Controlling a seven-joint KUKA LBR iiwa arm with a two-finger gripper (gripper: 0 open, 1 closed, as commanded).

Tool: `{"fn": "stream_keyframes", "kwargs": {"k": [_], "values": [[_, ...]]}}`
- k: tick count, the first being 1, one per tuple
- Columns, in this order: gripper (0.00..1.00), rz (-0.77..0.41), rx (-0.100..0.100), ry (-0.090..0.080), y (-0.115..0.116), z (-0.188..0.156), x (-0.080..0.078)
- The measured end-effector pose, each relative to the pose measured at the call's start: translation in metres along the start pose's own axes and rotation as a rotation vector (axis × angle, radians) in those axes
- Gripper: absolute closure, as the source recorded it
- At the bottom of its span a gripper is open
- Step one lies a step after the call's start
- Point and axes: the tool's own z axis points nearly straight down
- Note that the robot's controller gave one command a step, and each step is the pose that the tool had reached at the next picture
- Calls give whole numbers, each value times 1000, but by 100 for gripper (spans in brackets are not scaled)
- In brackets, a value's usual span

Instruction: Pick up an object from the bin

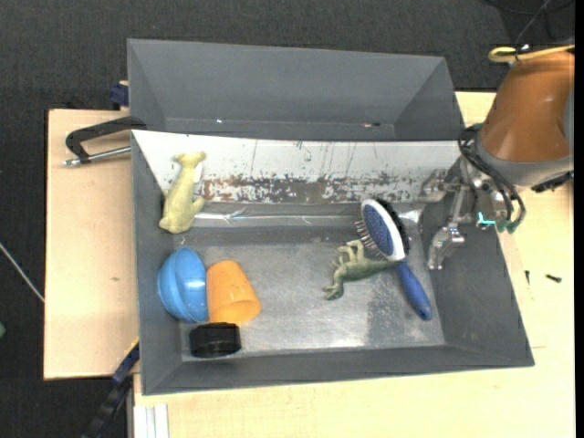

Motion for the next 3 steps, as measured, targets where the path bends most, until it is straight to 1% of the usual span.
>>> {"fn": "stream_keyframes", "kwargs": {"k": [1,2,3], "values": [[0,-231,11,-30,28,49,13],[0,-209,5,-21,49,78,1],[100,-208,3,-19,49,76,2]]}}
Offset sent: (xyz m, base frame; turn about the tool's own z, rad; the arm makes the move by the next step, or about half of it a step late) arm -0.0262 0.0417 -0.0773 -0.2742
